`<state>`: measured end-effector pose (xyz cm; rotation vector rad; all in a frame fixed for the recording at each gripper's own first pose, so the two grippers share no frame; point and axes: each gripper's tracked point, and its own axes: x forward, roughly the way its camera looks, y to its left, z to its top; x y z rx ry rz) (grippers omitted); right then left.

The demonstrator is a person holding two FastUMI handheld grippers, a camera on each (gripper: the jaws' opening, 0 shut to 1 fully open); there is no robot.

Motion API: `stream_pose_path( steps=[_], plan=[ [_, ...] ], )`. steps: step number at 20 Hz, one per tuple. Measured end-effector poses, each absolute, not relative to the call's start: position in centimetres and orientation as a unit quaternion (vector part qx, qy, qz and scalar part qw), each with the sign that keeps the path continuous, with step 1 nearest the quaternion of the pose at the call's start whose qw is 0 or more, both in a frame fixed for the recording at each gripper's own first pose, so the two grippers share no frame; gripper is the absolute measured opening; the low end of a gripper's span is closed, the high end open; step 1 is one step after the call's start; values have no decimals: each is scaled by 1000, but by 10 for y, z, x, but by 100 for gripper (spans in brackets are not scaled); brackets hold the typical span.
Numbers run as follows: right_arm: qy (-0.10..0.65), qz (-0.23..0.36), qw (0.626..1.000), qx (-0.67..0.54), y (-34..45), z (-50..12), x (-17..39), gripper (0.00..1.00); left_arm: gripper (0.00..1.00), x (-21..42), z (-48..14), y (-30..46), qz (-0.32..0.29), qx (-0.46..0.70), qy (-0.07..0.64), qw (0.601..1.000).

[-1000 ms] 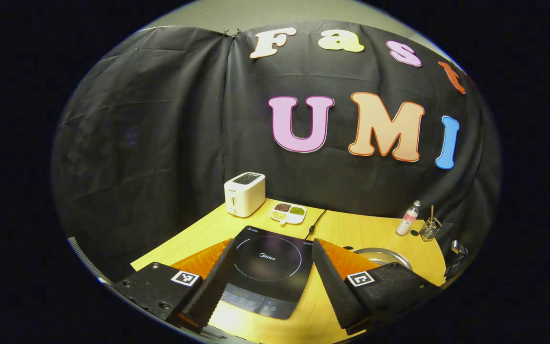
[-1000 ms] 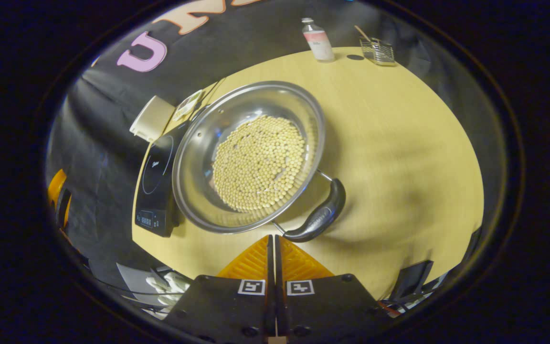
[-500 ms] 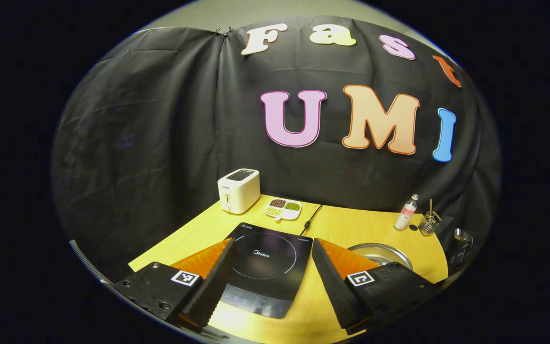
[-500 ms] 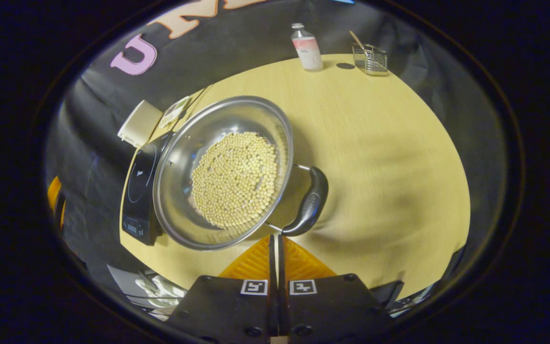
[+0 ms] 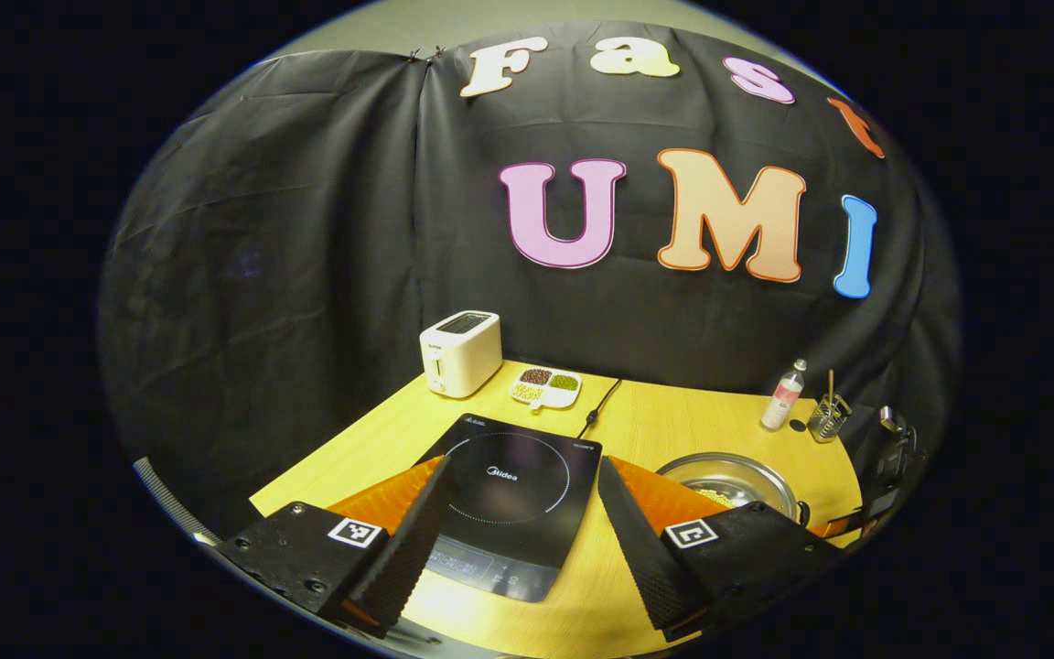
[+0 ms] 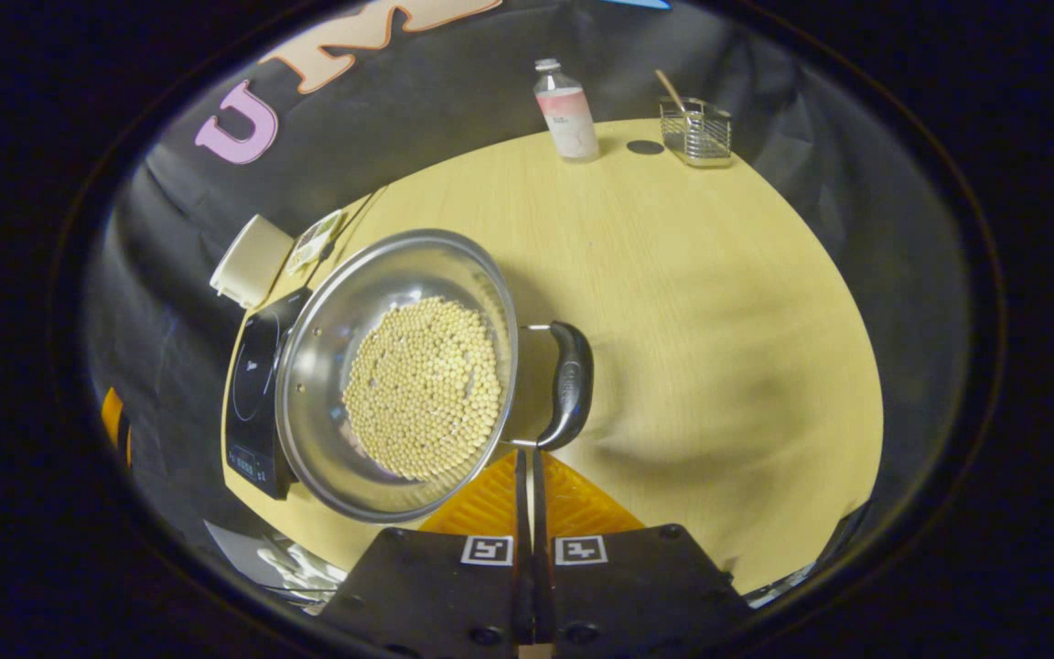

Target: First push the handle of the pot to place it horizontally, then grasp the pot with both hands and set it on the induction cooktop.

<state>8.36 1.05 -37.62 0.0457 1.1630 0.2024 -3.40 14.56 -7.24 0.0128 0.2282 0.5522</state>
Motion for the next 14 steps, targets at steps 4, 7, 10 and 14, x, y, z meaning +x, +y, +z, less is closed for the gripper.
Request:
stream_pose_path(
  steps=[4, 7, 10, 14],
  plan=[
    [542, 99, 835, 20, 9, -373, 100, 2, 97, -35, -78, 144, 281, 4, 119, 952],
    [539, 103, 836, 19, 7, -374, 106, 3, 97, -33, -79, 139, 282, 4, 122, 952],
    [536, 107, 837, 20, 7, -374, 115, 3, 97, -33, -79, 136, 282, 9, 122, 952],
    [528, 109, 842, 10, 7, -375, 125, 3, 97, -30, -84, 132, 284, 7, 125, 951]
  ],
)
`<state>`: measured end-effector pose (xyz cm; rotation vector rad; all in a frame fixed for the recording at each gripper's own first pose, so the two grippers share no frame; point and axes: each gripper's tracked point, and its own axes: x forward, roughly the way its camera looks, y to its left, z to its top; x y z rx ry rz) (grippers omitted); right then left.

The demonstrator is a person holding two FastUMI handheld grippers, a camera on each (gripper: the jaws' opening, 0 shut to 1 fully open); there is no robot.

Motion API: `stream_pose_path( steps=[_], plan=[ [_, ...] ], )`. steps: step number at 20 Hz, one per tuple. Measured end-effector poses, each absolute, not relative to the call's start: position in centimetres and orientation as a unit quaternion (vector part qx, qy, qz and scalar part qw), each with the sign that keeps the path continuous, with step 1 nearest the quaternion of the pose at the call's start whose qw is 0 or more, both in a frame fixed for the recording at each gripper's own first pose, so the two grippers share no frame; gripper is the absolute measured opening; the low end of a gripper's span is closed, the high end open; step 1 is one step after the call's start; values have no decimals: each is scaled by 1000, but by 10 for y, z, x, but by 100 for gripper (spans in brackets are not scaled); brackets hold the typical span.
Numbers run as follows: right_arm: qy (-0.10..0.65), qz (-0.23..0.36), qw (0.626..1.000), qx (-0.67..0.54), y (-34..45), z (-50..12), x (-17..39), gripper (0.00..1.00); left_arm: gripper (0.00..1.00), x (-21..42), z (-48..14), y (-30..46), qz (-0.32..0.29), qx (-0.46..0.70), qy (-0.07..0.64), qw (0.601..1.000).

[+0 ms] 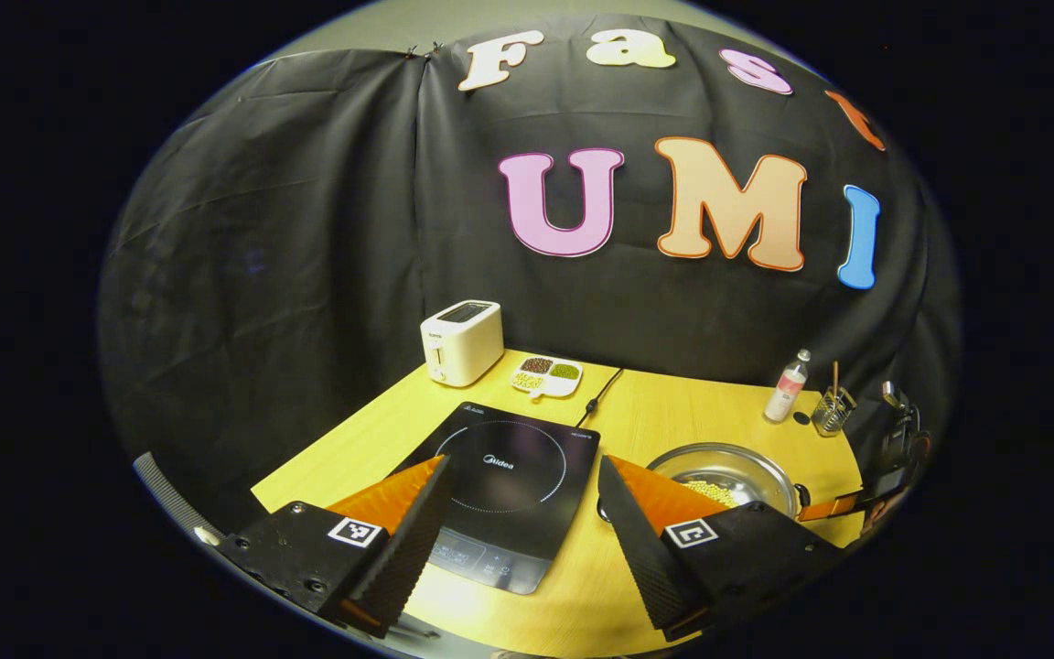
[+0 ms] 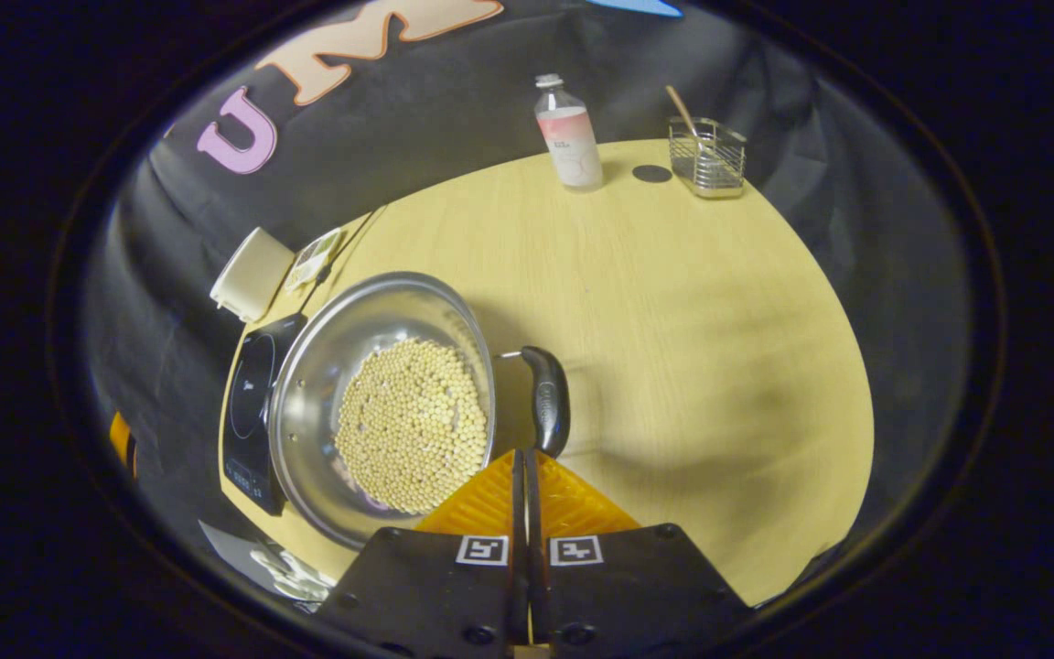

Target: First push the handle of the pot to place it horizontally, then grasp the pot with both hands and set it on the induction cooktop.

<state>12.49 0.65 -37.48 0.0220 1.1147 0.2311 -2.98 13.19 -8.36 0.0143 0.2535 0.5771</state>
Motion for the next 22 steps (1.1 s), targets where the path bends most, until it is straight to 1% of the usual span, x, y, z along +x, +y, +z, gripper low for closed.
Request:
stream_pose_path(
  steps=[2, 3, 4, 5, 7, 9, 12, 13, 14, 16, 17, 18, 19, 20, 21, 22],
  plan=[
    [525, 106, 844, -2, 2, -372, 127, 3, 97, -28, -85, 130, 283, 7, 125, 951],
    [520, 100, 848, 2, -1, -369, 131, 0, 97, -25, -85, 128, 282, 7, 125, 951],
    [515, 94, 852, 18, -2, -364, 136, 3, 97, -22, -88, 128, 281, 7, 126, 951],
    [511, 86, 854, 36, -4, -362, 140, 3, 97, -18, -89, 128, 280, 7, 126, 952],
    [508, 81, 853, 87, -5, -349, 151, 10, 97, -7, -92, 124, 269, 4, 126, 955],
    [502, 76, 853, 116, -10, -342, 159, 34, 97, 9, -96, 119, 252, 2, 128, 959],
    [498, 77, 853, 133, -16, -335, 171, 83, 96, 34, -110, 117, 227, -11, 141, 963],
    [499, 81, 852, 138, -15, -333, 172, 87, 97, 43, -116, 116, 217, -21, 150, 964],
    [500, 87, 849, 145, -13, -331, 174, 99, 97, 51, -124, 115, 206, -30, 162, 965],
    [505, 103, 843, 153, -5, -332, 176, 99, 97, 65, -145, 116, 183, -51, 195, 962],
    [510, 111, 839, 155, -2, -333, 176, 90, 96, 72, -155, 118, 174, -63, 213, 959],
    [516, 120, 834, 157, 3, -335, 177, 90, 95, 76, -164, 118, 162, -74, 231, 956],
    [522, 126, 829, 157, 7, -340, 174, 99, 94, 80, -173, 118, 152, -86, 249, 953],
    [529, 132, 824, 157, 11, -344, 173, 99, 93, 85, -184, 117, 142, -99, 268, 948],
    [535, 137, 819, 157, 13, -347, 172, 99, 97, 88, -195, 115, 131, -111, 288, 942],
    [540, 140, 815, 156, 16, -351, 174, 90, 92, 92, -206, 111, 117, -124, 308, 936]
  ],
)
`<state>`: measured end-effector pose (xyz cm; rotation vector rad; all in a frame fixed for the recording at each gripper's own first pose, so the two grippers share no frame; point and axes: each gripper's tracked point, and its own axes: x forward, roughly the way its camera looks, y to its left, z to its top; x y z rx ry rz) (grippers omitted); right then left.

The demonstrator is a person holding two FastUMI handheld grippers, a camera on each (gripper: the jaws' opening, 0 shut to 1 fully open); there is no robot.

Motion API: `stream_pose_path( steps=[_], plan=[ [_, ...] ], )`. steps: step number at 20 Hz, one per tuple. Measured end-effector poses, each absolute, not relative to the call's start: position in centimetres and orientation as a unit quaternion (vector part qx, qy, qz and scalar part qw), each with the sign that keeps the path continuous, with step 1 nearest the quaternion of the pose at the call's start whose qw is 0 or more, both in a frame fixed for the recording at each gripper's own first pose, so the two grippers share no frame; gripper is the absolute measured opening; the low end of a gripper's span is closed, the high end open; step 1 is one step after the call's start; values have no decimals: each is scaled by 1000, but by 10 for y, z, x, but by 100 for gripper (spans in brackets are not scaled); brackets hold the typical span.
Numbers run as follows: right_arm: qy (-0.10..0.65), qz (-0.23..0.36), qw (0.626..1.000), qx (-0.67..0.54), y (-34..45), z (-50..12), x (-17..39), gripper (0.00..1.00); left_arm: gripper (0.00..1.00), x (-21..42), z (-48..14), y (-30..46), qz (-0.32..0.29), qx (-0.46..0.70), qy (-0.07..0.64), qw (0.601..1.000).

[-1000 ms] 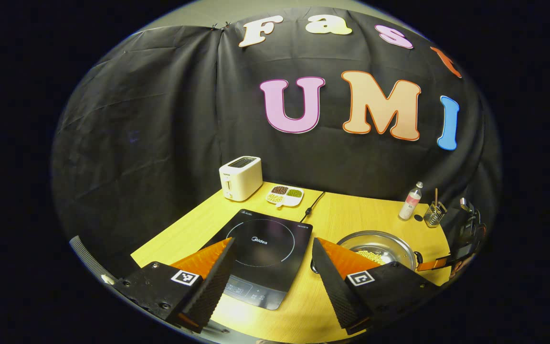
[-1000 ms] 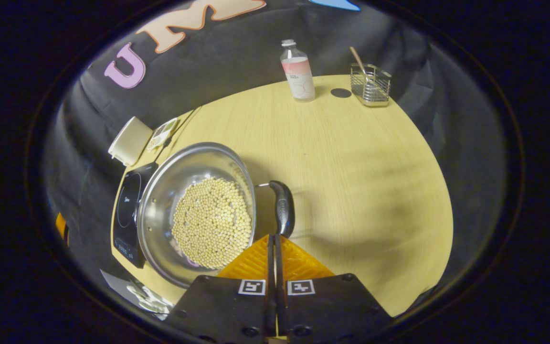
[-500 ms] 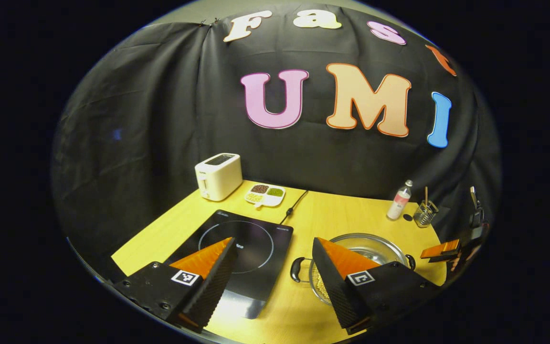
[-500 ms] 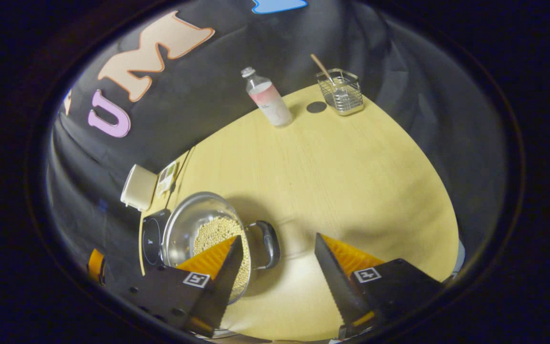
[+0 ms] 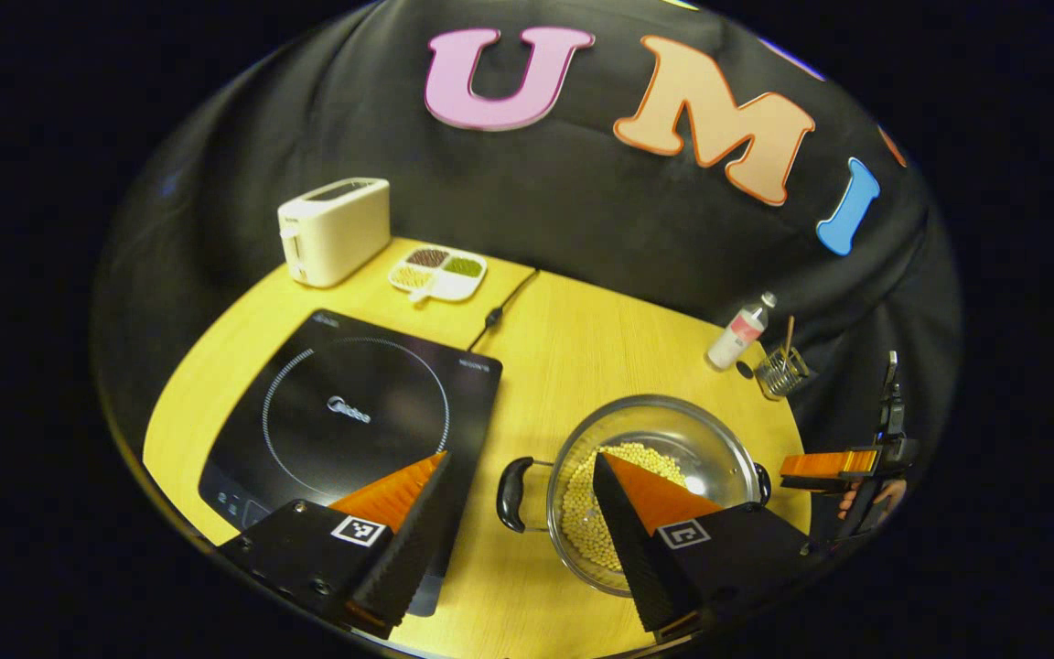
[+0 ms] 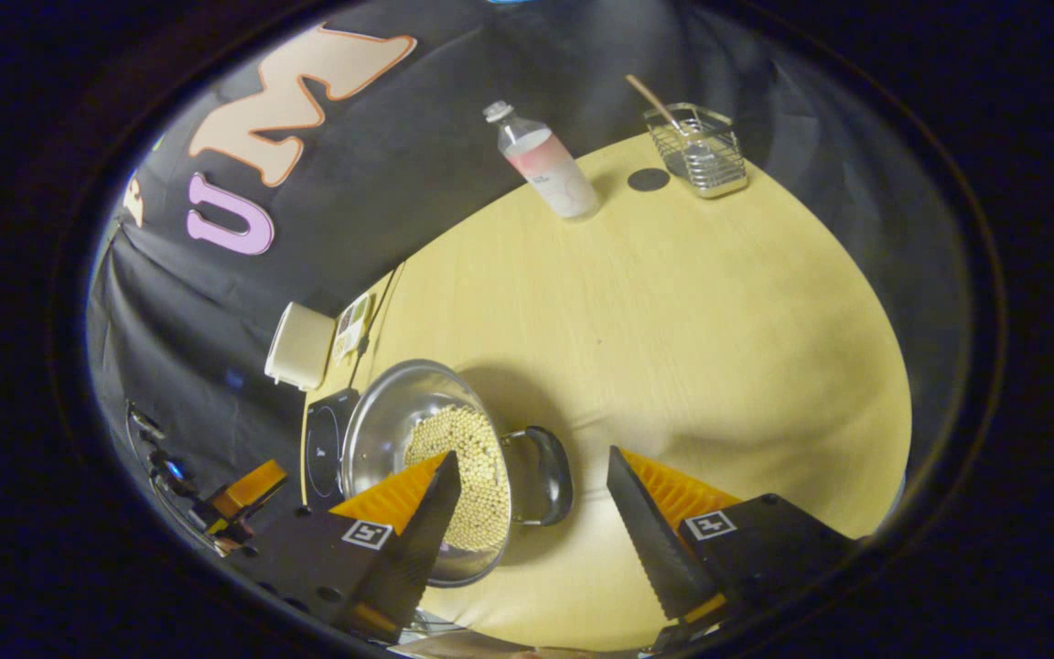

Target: First push the handle of the pot to place it horizontally, then grasp the pot with both hands and set it on the induction cooktop.

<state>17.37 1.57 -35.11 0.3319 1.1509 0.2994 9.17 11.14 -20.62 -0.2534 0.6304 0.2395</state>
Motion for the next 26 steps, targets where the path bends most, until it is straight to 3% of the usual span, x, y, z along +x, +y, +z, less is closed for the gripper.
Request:
stream_pose_path(
  steps=[1, 2, 12, 13, 18, 19, 20, 21, 22, 24, 25, 26],
  plan=[
    [544, 143, 812, 153, 18, -356, 174, 90, 92, 94, -216, 109, 106, -140, 325, 929],
    [548, 145, 810, 151, 18, -359, 174, 99, 93, 96, -226, 106, 93, -156, 342, 922],
    [584, 162, 786, 122, 26, -392, 172, 98, 93, 119, -279, 116, 86, -177, 429, 881],
    [583, 160, 788, 119, 28, -395, 170, 98, 98, 119, -282, 116, 86, -177, 434, 879],
    [585, 159, 787, 115, 35, -404, 173, 98, 86, 126, -295, 111, 78, -189, 447, 871],
    [587, 157, 786, 113, 35, -405, 172, 87, 89, 128, -299, 109, 76, -193, 451, 868],
    [589, 157, 785, 111, 35, -407, 172, 86, 80, 129, -302, 107, 74, -197, 455, 865],
    [592, 157, 783, 110, 36, -409, 171, 86, 84, 131, -307, 106, 72, -200, 460, 862],
    [593, 158, 782, 108, 37, -411, 170, 86, 75, 132, -311, 104, 70, -203, 465, 859],
    [597, 158, 780, 101, 38, -414, 168, 86, 77, 133, -319, 103, 71, -204, 474, 853],
    [598, 157, 780, 99, 38, -413, 167, 85, 67, 133, -317, 104, 69, -202, 476, 853],
    [601, 160, 777, 98, 38, -416, 166, 78, 65, 135, -320, 104, 69, -200, 474, 855]
  ],
)
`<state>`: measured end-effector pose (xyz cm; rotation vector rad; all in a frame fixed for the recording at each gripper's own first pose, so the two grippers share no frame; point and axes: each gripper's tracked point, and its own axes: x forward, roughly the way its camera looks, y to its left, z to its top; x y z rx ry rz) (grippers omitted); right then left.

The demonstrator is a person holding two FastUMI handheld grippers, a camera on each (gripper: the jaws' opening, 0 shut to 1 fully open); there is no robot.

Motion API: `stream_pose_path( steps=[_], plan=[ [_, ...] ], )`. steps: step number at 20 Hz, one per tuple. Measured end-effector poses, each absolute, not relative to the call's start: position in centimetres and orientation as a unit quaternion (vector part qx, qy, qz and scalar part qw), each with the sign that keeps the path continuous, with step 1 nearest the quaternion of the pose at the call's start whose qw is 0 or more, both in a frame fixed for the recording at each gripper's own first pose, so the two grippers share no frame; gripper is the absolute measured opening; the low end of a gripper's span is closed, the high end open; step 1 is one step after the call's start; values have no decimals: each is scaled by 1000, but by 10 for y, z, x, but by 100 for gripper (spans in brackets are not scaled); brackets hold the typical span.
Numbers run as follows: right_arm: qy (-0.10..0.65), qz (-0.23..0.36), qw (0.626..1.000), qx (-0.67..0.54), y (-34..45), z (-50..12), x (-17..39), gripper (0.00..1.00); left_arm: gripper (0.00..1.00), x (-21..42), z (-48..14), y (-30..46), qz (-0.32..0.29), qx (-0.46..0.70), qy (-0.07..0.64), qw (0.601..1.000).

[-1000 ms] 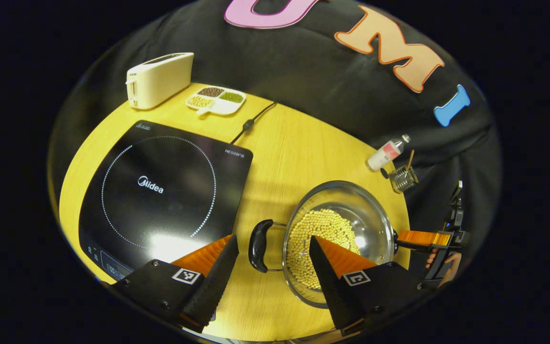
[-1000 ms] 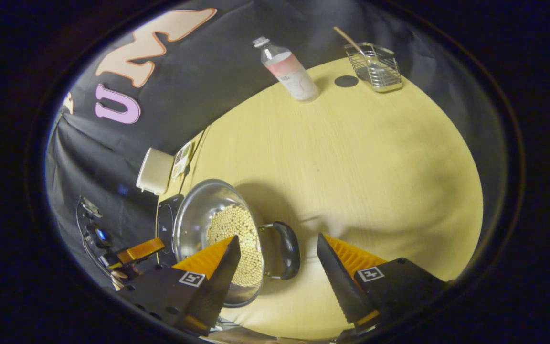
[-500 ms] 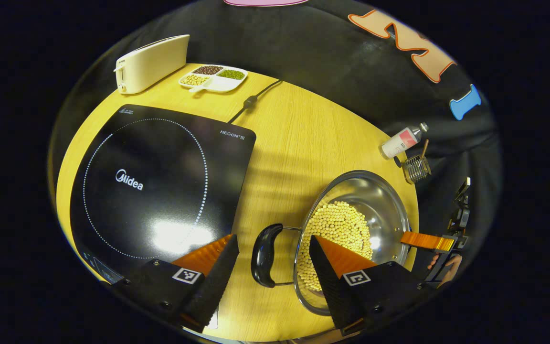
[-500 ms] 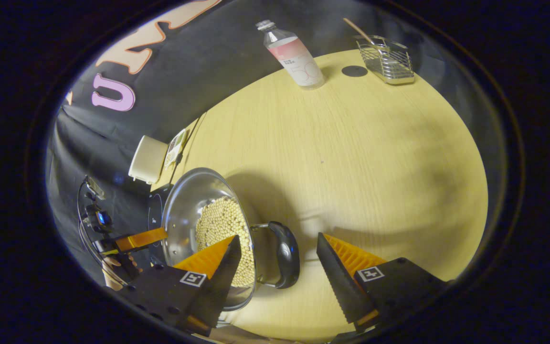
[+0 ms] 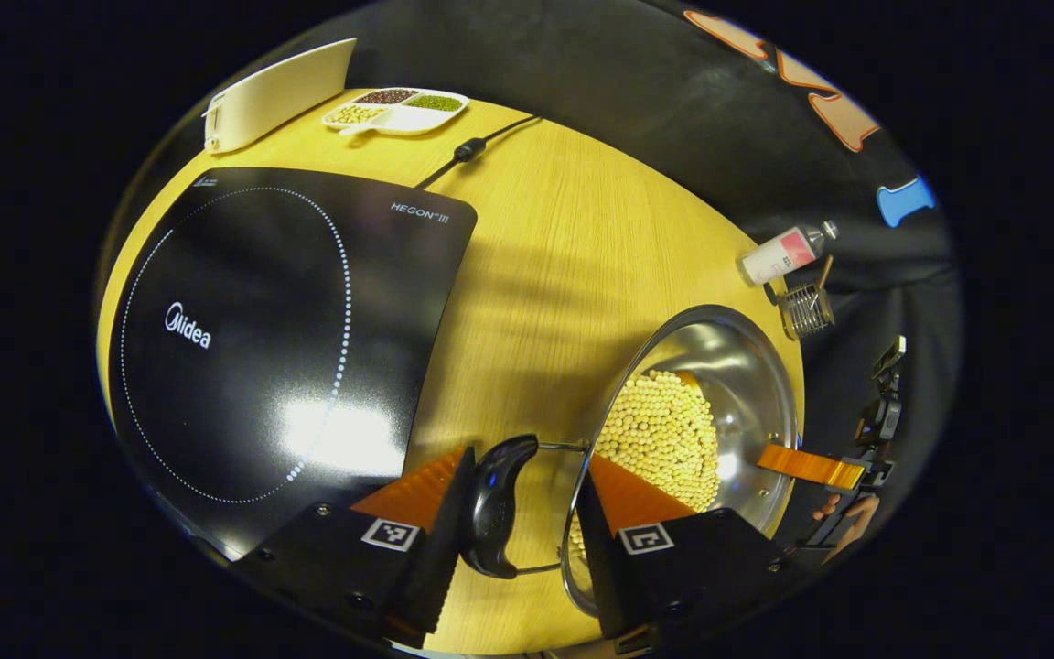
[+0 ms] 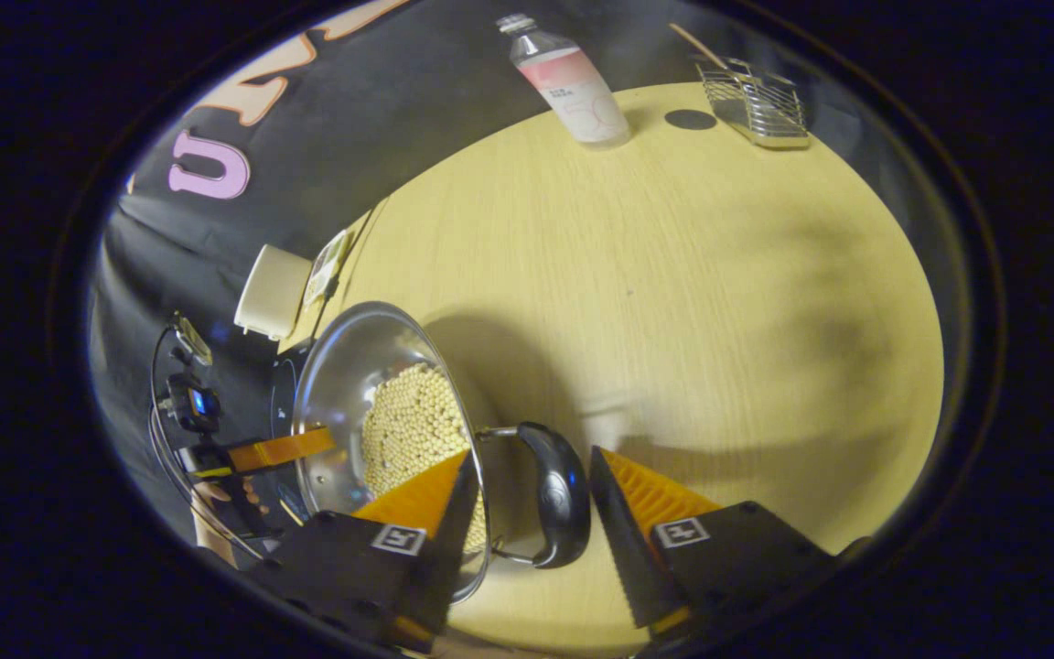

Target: First push the handle of the pot to place it horizontally, then grasp the pot with both hands and set it on the induction cooktop.

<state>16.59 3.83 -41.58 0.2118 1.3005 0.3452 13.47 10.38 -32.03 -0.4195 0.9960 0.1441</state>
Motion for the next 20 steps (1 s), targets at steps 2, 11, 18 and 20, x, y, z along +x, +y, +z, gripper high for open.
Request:
stream_pose_path(
  steps=[2, 11, 18, 20],
  plan=[
    [609, 166, 771, 86, 41, -425, 161, 59, 64, 131, -322, 104, 69, -197, 479, 853],
    [602, 155, 780, 63, 32, -416, 159, 47, 60, 115, -321, 93, 78, -199, 483, 849],
    [594, 149, 787, 75, 33, -380, 136, 53, 59, 95, -286, 89, 71, -167, 471, 863],
    [591, 147, 789, 82, 39, -370, 126, 53, 59, 87, -274, 94, 69, -162, 469, 866]
  ],
)
